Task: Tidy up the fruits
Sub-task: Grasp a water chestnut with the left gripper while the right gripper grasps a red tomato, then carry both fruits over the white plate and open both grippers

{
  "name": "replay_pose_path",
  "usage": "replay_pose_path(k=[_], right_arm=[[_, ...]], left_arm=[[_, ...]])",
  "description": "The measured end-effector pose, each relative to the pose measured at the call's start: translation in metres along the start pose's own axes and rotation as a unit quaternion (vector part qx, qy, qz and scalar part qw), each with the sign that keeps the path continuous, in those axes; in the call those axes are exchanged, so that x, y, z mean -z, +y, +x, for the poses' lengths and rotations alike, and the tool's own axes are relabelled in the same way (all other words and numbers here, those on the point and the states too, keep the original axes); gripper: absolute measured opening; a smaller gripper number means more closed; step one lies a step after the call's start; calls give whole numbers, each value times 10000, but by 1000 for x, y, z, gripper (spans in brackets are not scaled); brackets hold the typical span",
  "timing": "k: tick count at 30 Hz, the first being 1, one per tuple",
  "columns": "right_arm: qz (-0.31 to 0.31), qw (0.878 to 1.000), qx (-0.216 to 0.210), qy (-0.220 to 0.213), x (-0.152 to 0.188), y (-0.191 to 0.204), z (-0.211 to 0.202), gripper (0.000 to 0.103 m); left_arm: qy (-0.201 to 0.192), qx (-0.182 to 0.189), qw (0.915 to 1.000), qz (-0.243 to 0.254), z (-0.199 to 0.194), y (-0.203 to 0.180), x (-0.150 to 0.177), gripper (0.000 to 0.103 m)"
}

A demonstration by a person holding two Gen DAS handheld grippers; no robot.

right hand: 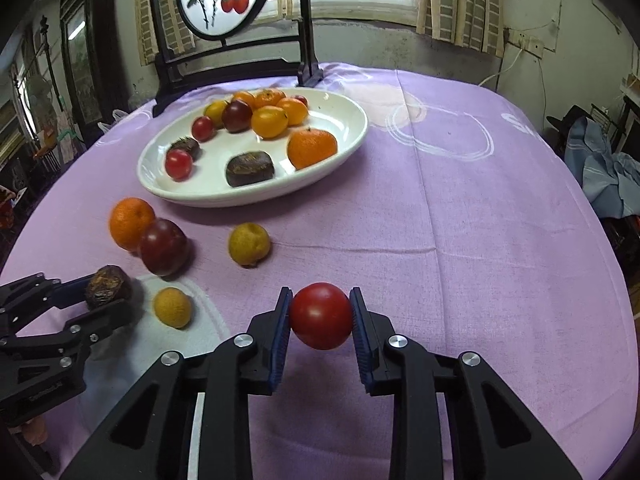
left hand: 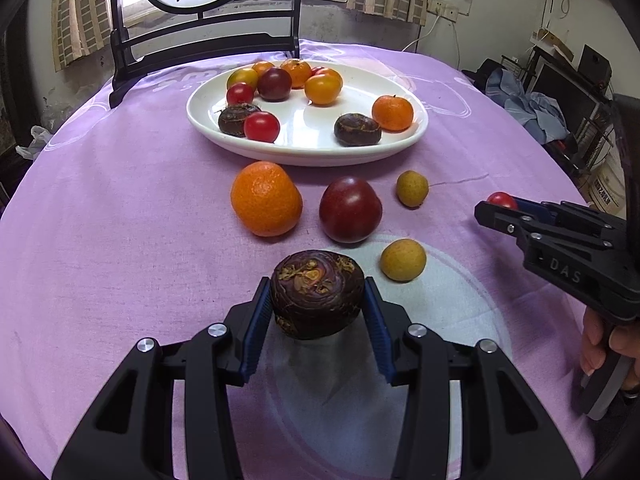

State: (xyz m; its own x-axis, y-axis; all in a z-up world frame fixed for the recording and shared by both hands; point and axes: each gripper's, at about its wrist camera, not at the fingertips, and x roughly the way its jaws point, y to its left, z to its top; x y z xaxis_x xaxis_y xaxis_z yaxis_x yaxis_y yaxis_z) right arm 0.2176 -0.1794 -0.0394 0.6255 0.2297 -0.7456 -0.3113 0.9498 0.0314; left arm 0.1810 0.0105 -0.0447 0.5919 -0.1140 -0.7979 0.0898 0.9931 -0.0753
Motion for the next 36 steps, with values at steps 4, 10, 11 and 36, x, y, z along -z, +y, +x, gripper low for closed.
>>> replay_pose_path(k=[4, 10, 11, 36], right_arm=[[-138, 9996, -142, -201, -7, 10, -17, 29], [-380, 9974, -290, -532, -30, 24, -33, 29], [-418, 9971, -297, -569, -35, 27, -32, 29], [-656, 9963, -328, -445, -100, 61, 53, 40]], left_arm=[[-115, -3, 9999, 118, -11, -3, -12, 44], [-315, -118, 9992, 214, -21, -2, -46, 44], [-359, -174, 9990, 221, -21, -1, -54, 44], [-306, -580, 9971, -384, 55, 38, -145, 62]])
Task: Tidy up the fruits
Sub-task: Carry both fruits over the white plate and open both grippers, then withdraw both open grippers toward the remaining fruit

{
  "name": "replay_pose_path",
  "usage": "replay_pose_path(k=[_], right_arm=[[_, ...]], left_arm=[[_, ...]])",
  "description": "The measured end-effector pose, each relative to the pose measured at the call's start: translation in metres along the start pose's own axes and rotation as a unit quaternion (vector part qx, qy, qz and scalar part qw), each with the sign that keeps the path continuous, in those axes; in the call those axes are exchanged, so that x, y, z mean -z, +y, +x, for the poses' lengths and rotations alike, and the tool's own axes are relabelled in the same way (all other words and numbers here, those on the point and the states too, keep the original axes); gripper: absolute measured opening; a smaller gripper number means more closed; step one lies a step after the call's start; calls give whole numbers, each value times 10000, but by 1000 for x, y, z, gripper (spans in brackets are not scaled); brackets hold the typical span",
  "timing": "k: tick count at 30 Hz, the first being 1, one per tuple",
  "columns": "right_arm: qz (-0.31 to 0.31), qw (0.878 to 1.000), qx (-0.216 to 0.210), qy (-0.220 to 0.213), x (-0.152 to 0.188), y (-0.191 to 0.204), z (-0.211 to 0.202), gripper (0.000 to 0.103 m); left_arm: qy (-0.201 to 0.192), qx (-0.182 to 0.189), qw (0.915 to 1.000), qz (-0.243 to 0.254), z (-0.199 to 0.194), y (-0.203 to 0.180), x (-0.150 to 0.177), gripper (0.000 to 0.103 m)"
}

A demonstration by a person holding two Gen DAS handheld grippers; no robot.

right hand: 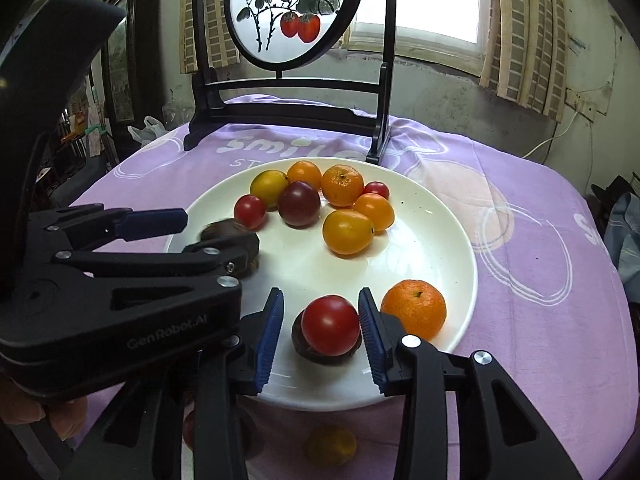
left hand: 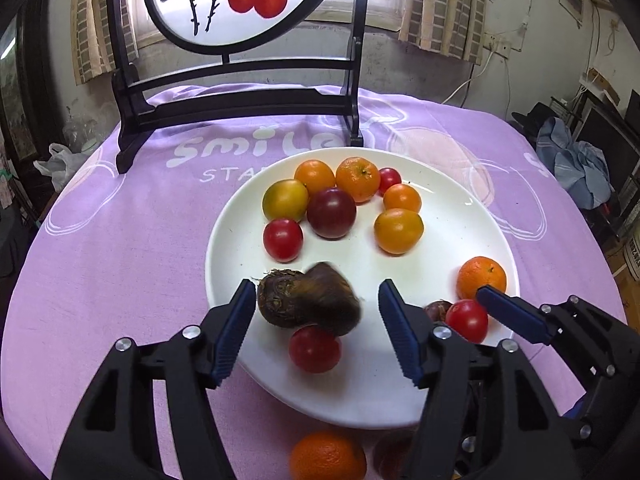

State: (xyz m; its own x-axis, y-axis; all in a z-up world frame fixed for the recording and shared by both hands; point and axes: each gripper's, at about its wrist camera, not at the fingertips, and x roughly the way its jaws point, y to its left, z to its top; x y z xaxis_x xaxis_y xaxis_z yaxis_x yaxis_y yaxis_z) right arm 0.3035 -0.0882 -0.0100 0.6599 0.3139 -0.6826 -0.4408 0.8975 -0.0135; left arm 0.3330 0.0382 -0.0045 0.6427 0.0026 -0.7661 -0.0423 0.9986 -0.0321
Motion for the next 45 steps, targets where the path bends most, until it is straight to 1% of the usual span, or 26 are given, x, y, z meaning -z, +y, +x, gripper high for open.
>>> replay_pose_path(k=[4, 6, 8, 15, 19, 26, 29, 32, 34, 39, 42, 45], right_arm=[[75, 9999, -70, 14, 3, -4, -8, 40], [108, 9999, -76, -1, 7, -5, -15, 42], [143, 9999, -64, -22, 11, -7, -21, 47], [211, 9997, -67, -55, 28, -12, -46, 50], [275, 9996, -38, -107, 38, -16, -62, 54], [322, 9994, -49, -71, 59, -15, -81, 55], [315, 9995, -83, -18, 68, -11, -83, 56], [263, 9996, -110, 80, 76, -5, -83, 56], [217, 9995, -143, 152, 80, 0, -81, 56], [21, 9985, -289, 457, 91, 17, -71, 56], [-231, 9978, -255, 566, 96, 32, -64, 56], [-275, 9971, -253, 667, 97, 38, -55, 56]], left_arm=[[18, 58, 10000, -48, -7, -1, 4, 64], [38, 82, 9999, -68, -12, -1, 9, 67], [31, 102, 9999, -64, -17, -2, 13, 67], [-50, 180, 9998, -62, -44, -4, 33, 70], [-160, 210, 9996, -142, -62, 0, 46, 73], [-159, 270, 9992, -263, -78, 7, 71, 75], [-165, 243, 9990, -326, -82, 9, 83, 75], [-194, 240, 9990, -338, -85, 9, 93, 79], [-204, 242, 9989, -356, -86, 10, 99, 80], [-162, 207, 9984, -495, -78, 19, 106, 80], [-93, 211, 9984, -522, -73, 23, 108, 80], [-82, 211, 9984, -519, -71, 25, 109, 80]])
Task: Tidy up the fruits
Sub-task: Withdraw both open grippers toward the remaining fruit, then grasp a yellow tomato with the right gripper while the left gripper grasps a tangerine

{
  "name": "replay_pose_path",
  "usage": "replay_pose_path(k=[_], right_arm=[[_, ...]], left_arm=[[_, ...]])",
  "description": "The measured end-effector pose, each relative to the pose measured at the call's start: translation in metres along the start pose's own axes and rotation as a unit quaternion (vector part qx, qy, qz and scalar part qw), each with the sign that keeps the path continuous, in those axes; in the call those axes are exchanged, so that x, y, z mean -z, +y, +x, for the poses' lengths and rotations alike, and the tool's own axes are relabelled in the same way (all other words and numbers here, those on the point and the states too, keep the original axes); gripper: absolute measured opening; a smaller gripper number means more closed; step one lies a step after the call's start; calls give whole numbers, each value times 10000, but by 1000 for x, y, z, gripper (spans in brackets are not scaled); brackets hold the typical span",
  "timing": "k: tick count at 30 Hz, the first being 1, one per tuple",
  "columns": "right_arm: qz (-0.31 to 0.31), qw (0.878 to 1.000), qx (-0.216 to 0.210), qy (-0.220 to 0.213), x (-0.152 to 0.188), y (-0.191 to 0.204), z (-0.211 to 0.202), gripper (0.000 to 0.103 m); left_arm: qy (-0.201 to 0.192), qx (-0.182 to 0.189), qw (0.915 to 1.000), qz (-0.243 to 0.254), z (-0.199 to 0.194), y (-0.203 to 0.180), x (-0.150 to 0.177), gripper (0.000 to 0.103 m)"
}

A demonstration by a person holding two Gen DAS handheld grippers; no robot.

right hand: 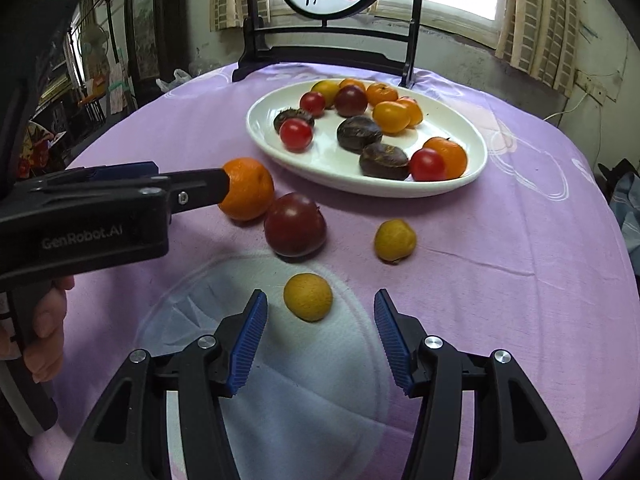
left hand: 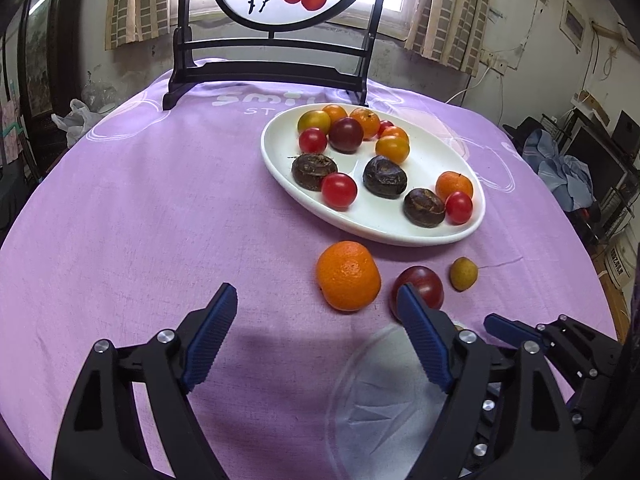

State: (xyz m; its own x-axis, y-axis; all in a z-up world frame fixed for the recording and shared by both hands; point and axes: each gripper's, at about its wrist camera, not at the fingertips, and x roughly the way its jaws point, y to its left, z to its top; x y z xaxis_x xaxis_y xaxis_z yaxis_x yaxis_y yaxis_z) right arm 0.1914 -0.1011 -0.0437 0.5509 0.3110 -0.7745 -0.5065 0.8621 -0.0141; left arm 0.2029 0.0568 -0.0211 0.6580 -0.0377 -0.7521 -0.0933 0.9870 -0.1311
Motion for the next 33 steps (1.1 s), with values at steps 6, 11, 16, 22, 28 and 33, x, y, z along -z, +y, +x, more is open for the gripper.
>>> replay_pose_path(k=[6, 11, 16, 22, 28, 33], right_arm=[[-34, 9999, 93, 89, -3, 3, 15, 56], [3, 9999, 122, 9, -7, 3, 18, 27], [88, 9999, 74, -44, -2, -1, 11, 27], [246, 9996, 8, -112, 10, -15, -2, 27], [279, 9992, -153, -227, 12, -18, -11, 27], [253, 9990, -293, -242, 13, -18, -15, 27]], left_arm=[[97, 24, 9999, -4, 7, 3, 2, 80], [141, 22, 9999, 16, 10, 4, 4, 80], [199, -3, 9998, 38, 14, 3, 6, 80], [241, -58, 9996, 159, 18, -1, 9, 80], [332, -270, 9987, 294, 29, -5, 13, 80], [429, -465, 9968, 483, 44, -12, 10, 79]])
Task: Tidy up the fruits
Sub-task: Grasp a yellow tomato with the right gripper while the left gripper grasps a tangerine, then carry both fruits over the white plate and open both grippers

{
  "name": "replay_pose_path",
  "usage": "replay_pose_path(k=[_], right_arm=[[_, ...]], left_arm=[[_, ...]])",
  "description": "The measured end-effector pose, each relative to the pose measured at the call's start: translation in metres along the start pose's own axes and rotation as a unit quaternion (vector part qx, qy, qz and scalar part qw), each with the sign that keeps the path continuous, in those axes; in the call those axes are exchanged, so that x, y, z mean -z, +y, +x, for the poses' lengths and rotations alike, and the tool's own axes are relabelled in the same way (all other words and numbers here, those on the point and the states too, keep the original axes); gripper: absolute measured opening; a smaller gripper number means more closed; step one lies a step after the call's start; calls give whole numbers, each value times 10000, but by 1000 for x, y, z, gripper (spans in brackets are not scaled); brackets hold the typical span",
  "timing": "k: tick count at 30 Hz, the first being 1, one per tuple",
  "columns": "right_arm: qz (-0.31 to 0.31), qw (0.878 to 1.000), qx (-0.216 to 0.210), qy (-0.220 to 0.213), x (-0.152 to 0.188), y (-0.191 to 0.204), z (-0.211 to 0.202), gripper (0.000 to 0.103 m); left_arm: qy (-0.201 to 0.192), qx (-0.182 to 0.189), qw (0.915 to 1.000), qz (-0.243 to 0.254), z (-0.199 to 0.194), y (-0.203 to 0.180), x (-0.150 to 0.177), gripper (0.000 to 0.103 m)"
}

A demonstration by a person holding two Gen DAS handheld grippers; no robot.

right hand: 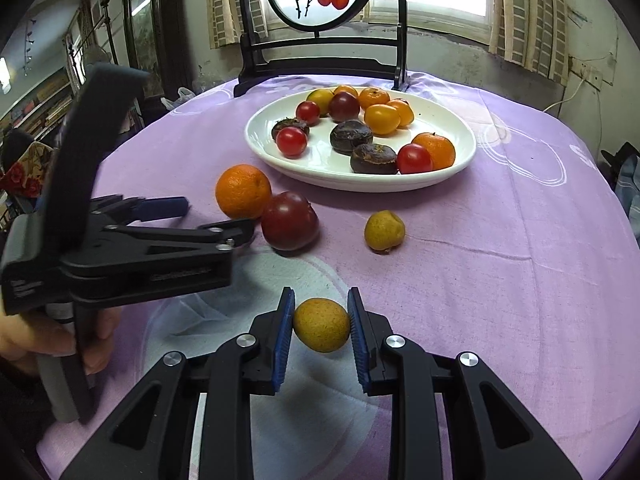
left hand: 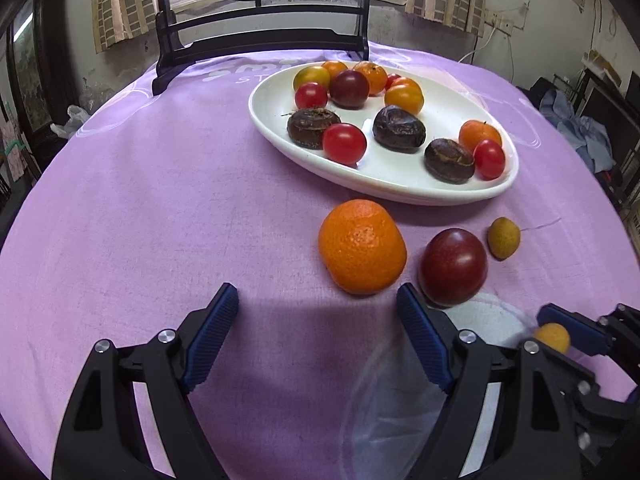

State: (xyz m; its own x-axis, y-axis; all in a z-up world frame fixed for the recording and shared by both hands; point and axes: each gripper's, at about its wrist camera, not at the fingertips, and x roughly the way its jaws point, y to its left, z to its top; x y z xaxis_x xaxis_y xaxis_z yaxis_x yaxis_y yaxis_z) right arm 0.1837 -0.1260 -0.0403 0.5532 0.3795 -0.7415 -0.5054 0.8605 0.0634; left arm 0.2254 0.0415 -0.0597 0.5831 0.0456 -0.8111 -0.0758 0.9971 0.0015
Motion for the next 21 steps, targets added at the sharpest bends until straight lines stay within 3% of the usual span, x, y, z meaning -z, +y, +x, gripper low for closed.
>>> replay_pose_path(k=[6, 8, 9, 10, 21], right_arm=[[6, 10000, -57, 38, 0, -1, 1, 27], [3, 10000, -59, 65, -1, -2, 3, 27], [4, 10000, -55, 70, 0, -1, 3, 27], [10, 10000, -51, 68, 0, -1, 2, 27], [27, 9999, 1, -109, 0, 0, -9, 27]], left_arm=[[-138, -29, 9998, 119, 7, -8, -14, 71], [-167, 116, 9997, 104, 9, -8, -18, 59], [-159, 269, 9994, 120, 9, -9, -19, 46], [-144, 319, 9993, 159, 9, -11, -20, 43], [-110, 306, 9992, 219, -20, -11, -8, 42]])
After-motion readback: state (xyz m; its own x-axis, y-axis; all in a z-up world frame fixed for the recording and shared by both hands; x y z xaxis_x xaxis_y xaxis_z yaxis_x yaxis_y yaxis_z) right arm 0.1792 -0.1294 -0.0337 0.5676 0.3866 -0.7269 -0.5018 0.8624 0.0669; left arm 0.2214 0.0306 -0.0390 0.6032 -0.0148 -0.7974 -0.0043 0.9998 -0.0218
